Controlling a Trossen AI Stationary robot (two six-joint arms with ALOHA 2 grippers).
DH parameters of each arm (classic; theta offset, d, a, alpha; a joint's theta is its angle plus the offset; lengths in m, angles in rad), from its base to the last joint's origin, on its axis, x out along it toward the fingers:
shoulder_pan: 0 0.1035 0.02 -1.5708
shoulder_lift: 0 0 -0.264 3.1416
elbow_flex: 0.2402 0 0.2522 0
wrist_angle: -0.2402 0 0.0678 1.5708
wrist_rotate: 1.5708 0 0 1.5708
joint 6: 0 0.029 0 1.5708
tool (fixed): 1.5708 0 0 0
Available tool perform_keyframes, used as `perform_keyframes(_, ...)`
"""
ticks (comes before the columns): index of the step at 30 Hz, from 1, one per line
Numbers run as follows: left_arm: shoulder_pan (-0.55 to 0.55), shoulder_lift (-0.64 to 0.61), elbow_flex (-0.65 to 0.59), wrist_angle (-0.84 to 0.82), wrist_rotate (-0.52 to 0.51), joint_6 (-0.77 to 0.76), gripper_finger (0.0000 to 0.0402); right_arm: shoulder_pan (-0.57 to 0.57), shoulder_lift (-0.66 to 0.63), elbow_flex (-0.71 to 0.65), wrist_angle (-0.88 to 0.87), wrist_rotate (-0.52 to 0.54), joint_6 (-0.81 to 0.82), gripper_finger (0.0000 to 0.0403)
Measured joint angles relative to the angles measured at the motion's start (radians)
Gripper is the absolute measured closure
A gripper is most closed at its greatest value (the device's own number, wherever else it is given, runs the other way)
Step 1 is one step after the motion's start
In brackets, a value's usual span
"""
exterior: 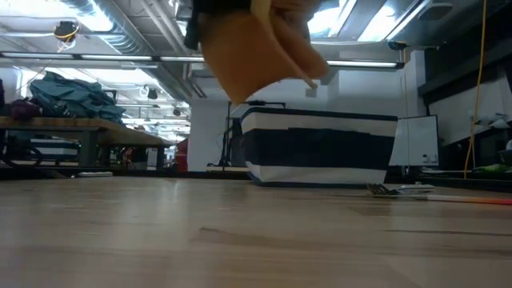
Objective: Fold towel
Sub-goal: Put the stacked folded towels into the blue laundry organizer
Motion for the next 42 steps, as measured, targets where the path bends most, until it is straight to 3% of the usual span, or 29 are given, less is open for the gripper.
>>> perform_keyframes(13,0.235,0.043,0.102,-0.035,0.247,0.010,0.0398,-0.143,-0.077,-0.001,-0.052,-0.038,-0.059,0.0373)
perform_keyframes(30,0.476,0.356,0.399,-0.058,0.560,-0.030,0.0392,-0.378,-0.193,-0.002,-0.366,-0.076,-0.123,0.0373)
perform_keyframes(42,0.595,0.576,0.610,-0.067,0.730,-0.057,0.0397,-0.577,-0.198,-0.003,-0.509,-0.152,-0.186,0.0373)
